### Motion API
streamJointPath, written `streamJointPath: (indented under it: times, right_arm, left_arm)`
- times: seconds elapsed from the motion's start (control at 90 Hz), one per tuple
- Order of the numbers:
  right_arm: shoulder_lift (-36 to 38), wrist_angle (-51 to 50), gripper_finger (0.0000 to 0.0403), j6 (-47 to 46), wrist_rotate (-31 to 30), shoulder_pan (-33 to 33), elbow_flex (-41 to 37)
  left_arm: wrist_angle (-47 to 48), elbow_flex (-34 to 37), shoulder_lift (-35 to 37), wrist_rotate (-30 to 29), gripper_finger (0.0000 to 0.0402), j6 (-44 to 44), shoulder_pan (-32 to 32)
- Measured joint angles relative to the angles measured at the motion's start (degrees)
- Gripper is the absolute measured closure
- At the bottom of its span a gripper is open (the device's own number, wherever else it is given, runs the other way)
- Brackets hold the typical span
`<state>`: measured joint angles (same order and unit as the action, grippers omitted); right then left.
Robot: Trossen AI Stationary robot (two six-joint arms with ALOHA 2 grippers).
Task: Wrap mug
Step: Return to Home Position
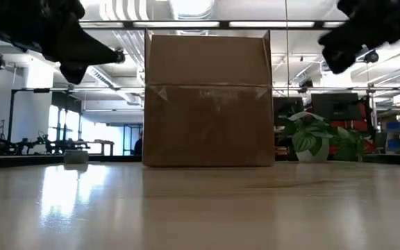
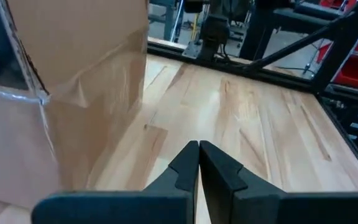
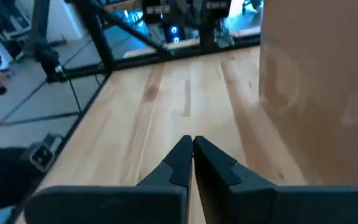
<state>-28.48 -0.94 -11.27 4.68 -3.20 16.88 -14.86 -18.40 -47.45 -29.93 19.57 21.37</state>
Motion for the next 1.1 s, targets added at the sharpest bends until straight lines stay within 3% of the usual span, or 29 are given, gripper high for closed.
streamJointPath:
  times: [0.189,0.378,0.467,0.556,0.778,0.944,1.1]
  right_arm:
    - [8.9,12.5,0.0403,2.7,-1.8,0.2,-10.9]
    - [17.7,12.5,0.0403,4.9,-1.9,0.2,-15.9]
    - [21.3,8.0,0.0403,4.8,-2.0,0.2,-16.1]
    - [24.5,2.9,0.0403,4.9,-3.4,0.2,-16.1]
    - [28.5,1.6,0.0403,7.7,-4.7,0.2,-16.1]
    - [26.3,1.5,0.0403,7.7,-4.7,0.2,-16.1]
    - [23.5,1.4,0.0403,6.3,-4.7,0.2,-16.1]
  left_arm:
    - [-1.8,0.3,-0.7,0.5,0.0401,0.4,0.0]
    - [-3.2,0.5,-0.7,1.9,0.0402,-0.1,-0.1]
    - [-4.7,1.0,-0.7,2.9,0.0402,-1.3,-0.4]
    - [-9.2,2.5,-0.7,7.4,0.0402,-3.2,-2.2]
    - [-29.4,11.1,-1.6,30.7,0.0402,-5.1,-15.3]
    - [-37.9,16.2,-1.4,34.4,0.0402,-4.1,-23.1]
    - [-35.5,17.8,0.4,34.9,0.0402,-4.2,-24.5]
